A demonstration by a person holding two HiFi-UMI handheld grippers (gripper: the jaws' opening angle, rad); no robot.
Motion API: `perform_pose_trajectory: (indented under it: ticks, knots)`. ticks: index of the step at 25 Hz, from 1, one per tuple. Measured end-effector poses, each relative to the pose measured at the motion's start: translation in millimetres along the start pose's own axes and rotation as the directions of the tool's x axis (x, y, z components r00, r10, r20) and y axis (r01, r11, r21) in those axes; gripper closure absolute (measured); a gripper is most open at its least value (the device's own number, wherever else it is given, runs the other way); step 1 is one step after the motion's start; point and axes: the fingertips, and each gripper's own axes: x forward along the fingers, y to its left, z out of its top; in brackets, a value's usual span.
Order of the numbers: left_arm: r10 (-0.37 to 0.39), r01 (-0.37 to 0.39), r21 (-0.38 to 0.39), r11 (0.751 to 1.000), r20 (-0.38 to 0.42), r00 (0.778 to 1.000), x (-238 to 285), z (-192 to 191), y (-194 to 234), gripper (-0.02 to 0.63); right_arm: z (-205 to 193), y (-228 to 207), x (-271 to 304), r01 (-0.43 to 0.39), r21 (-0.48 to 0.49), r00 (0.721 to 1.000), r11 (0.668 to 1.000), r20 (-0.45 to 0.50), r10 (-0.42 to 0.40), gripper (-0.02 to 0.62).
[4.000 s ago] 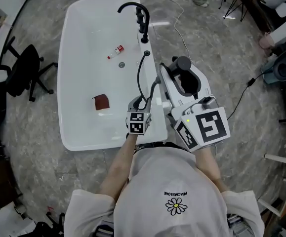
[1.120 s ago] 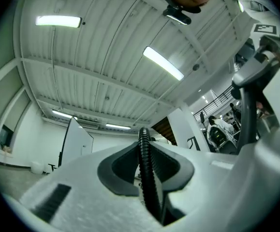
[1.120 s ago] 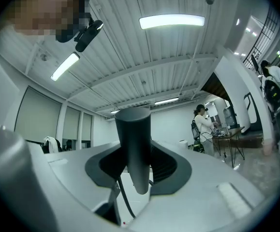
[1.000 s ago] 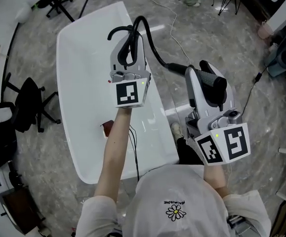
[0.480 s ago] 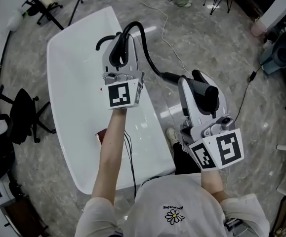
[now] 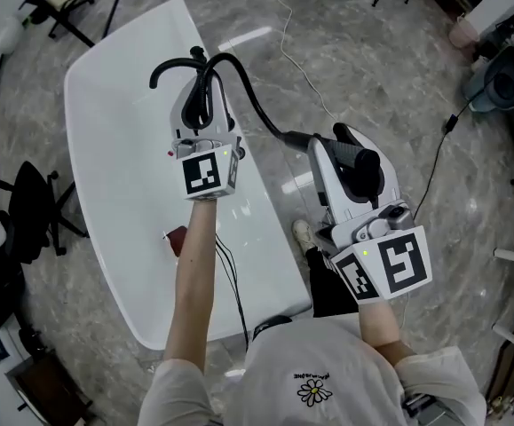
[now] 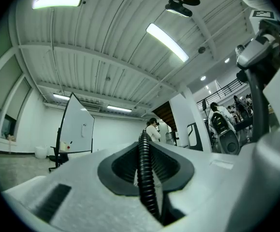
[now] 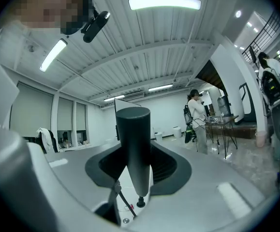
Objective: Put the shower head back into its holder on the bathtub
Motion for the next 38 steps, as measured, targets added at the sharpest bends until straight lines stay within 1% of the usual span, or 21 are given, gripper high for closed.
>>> perform_pose_trajectory:
  ticks: [5,8,10,13,15,17,19,22,26,30,34,38]
  knots:
    - [0.024,-0.024,0.004,1.000,-0.112,0.993,-12,-54,9,0.552,-23,-7,12,-0.007,0.006,0.998,1.000,-0.055,0.007,0.462]
    - [0.040,-0.042,-0.009,0.999,-0.174,0.984,-21,-88,9,0.552,-37,-14,20,-0.013,0.011,0.997,1.000,-0.082,0.014,0.462]
    - [0.051,-0.053,-0.003,0.999,-0.246,0.968,-33,-116,11,0.552,-46,-14,22,-0.022,0.017,0.995,1.000,-0.097,0.023,0.462]
    - [0.052,-0.059,-0.009,0.998,-0.352,0.935,-53,-158,15,0.552,-56,-12,27,-0.044,0.022,0.993,0.999,-0.111,0.046,0.462]
    - [0.032,-0.055,-0.047,0.997,-0.398,0.917,-63,-180,14,0.549,-61,-10,32,-0.057,0.025,0.992,0.998,-0.114,0.059,0.462]
    - [0.020,-0.055,-0.073,0.996,-0.420,0.907,-72,-193,12,0.540,-63,-8,36,-0.067,0.022,0.991,0.997,-0.112,0.069,0.462]
    - [0.013,-0.048,-0.070,0.996,-0.436,0.900,-78,-201,10,0.540,-62,-5,41,-0.081,0.021,0.991,0.997,-0.103,0.083,0.462]
    - [-0.002,-0.025,-0.055,0.998,-0.449,0.893,-82,-208,7,0.541,-62,3,50,-0.116,0.056,0.989,0.992,-0.087,0.120,0.462]
    - [0.019,-0.059,-0.075,0.995,-0.451,0.892,-93,-207,10,0.541,-68,18,57,-0.134,0.037,0.986,0.990,-0.094,0.137,0.462]
    - [0.035,-0.080,-0.084,0.993,-0.446,0.894,-105,-203,12,0.541,-64,27,58,-0.156,0.083,0.983,0.984,-0.088,0.163,0.462]
    - [0.039,-0.085,-0.078,0.993,-0.460,0.887,-120,-203,22,0.541,-53,39,52,-0.158,0.041,0.982,0.987,-0.097,0.162,0.462]
    - [0.052,-0.099,-0.080,0.992,-0.460,0.886,-135,-192,27,0.541,-35,46,37,-0.135,-0.006,0.987,0.991,-0.085,0.134,0.462]
